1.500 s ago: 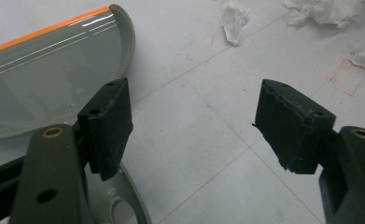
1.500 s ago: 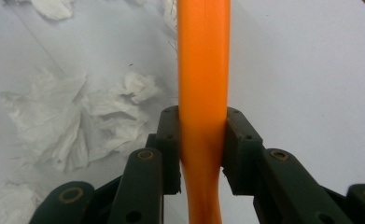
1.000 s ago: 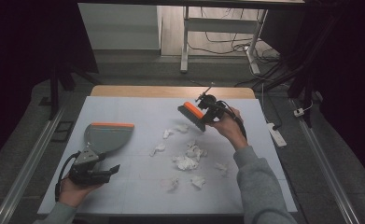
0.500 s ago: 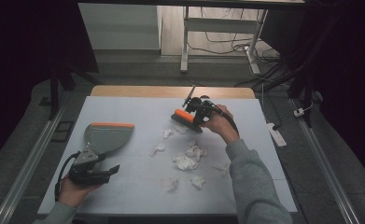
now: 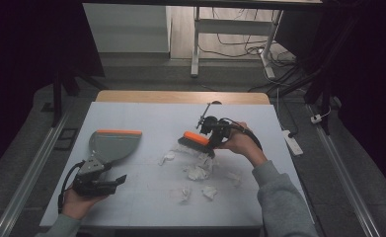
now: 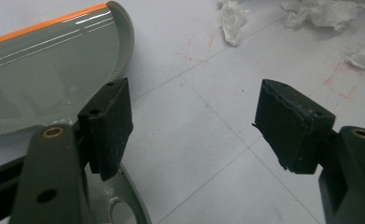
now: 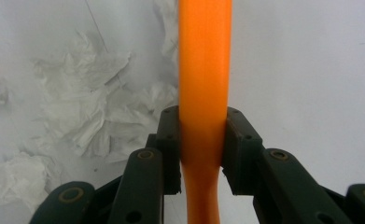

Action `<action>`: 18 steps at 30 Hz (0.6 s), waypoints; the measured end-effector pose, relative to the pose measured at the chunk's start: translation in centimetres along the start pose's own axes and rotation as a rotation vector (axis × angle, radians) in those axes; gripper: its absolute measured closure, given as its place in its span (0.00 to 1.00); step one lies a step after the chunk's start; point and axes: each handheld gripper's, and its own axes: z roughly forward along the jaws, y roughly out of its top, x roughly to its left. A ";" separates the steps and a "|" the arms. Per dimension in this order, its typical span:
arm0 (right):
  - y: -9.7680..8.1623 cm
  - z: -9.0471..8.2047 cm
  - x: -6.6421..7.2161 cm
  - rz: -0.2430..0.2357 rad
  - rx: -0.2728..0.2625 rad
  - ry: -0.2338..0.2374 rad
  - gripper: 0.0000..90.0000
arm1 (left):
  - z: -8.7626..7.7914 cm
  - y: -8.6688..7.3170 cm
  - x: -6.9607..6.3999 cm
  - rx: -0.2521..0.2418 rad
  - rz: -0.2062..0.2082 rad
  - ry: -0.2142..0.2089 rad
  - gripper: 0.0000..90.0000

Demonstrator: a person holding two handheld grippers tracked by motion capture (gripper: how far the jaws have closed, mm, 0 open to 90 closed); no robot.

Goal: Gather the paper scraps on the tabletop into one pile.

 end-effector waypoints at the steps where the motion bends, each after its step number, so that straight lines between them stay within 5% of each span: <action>1: -0.3 -0.4 0.0 0.015 -0.021 -0.005 0.79 | 0.0 0.0 0.0 0.001 0.000 0.000 0.31; 12: -0.6 -3.2 -0.6 0.140 -0.236 -0.072 0.79 | 0.1 0.0 0.1 0.004 -0.003 0.005 0.31; 18: 1.9 -3.1 0.7 0.173 -0.301 -0.013 0.79 | 0.0 -0.1 0.0 0.003 -0.001 0.008 0.31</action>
